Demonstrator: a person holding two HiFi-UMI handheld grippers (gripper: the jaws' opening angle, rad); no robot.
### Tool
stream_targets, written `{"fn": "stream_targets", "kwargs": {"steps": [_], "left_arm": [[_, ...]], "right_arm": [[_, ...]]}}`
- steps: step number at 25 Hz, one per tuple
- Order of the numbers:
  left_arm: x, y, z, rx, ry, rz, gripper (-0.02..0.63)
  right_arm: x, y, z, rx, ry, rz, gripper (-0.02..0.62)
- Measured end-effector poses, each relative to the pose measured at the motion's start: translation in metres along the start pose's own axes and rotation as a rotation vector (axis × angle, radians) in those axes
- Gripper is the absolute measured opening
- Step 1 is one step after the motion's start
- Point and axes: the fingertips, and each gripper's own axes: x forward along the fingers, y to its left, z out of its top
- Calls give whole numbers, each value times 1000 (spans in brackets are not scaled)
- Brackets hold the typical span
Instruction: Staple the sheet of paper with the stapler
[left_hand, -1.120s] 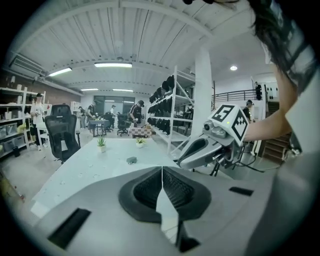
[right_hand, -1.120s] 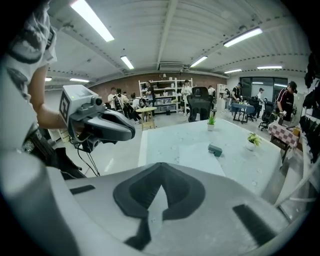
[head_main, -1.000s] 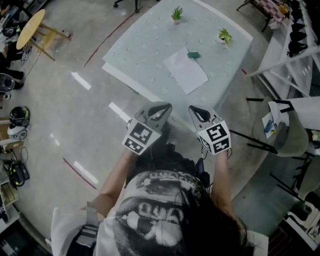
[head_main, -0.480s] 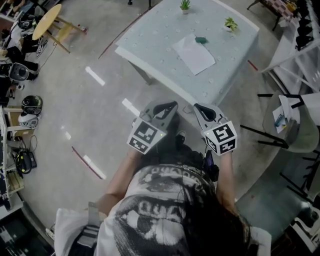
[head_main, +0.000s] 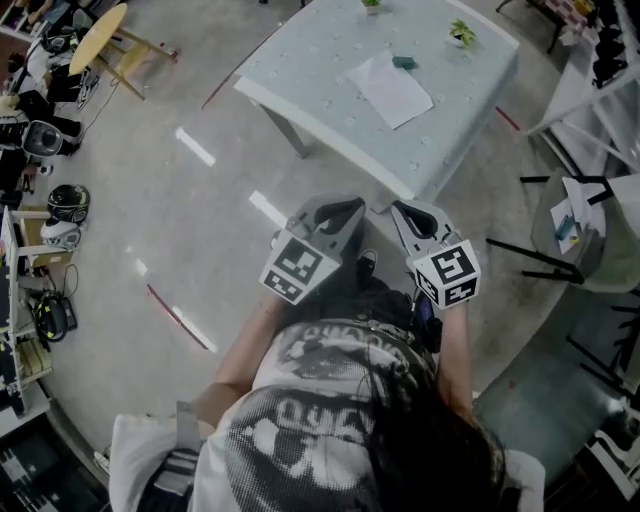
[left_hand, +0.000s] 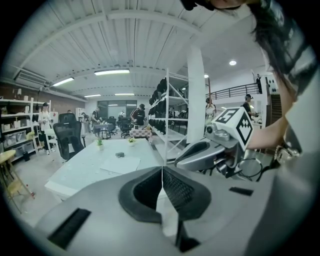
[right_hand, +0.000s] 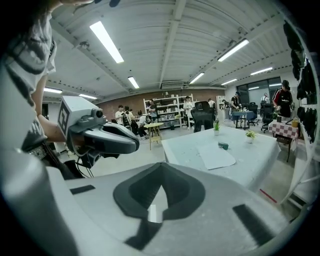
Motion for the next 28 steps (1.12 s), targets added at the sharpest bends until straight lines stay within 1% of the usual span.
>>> {"fn": "stream_targets", "kwargs": {"steps": [7,28], "left_arm": [[-4,-7,0,0,-7,-7,5],[-9,-11,-14,-10,-6,-14,5]], "right_arm": [[-6,2,-1,-15,4,-3,2],[-2,5,-12,-17,22,3,2]]}}
